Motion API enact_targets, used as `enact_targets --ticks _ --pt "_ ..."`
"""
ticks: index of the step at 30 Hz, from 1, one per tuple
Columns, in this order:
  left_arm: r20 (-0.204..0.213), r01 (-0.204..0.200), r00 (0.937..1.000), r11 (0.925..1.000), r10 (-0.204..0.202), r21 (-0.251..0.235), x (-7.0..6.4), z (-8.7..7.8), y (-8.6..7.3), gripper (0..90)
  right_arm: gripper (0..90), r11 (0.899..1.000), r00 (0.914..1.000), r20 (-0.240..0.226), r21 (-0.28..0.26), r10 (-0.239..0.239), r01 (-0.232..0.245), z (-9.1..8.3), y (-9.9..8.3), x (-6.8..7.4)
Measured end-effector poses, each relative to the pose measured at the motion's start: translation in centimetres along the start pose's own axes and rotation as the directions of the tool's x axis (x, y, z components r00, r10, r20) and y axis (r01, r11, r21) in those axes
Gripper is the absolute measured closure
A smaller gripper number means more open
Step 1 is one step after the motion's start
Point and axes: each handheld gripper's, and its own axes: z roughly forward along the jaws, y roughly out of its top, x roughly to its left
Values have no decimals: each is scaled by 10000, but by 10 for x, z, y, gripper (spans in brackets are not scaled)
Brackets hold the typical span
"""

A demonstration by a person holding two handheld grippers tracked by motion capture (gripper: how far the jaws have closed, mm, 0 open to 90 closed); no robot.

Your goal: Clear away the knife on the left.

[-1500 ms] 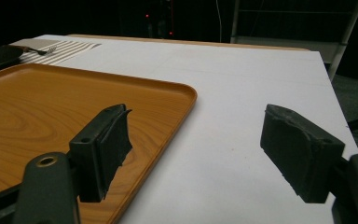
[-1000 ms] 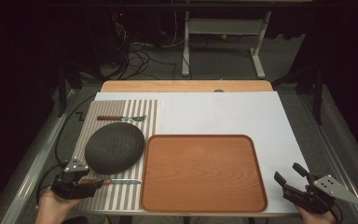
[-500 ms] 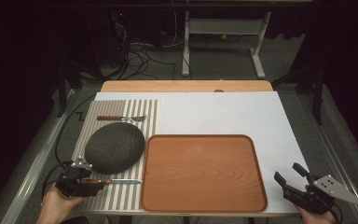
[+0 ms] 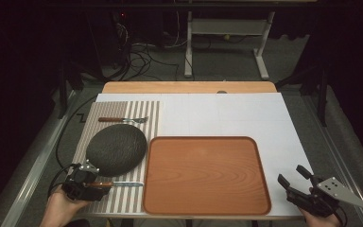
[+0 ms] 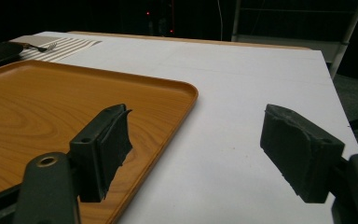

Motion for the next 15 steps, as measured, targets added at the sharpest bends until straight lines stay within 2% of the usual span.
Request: enact_targets --ticks 7,15 --pt "141 -238 9996 9991 233 362 -4 6 2 278 244 10000 10000 13 23 8 -8 0 0 0" --pt "178 -469 9988 9977 460 487 -8 8 4 315 244 10000 10000 16 40 -28 28 0 0 1"
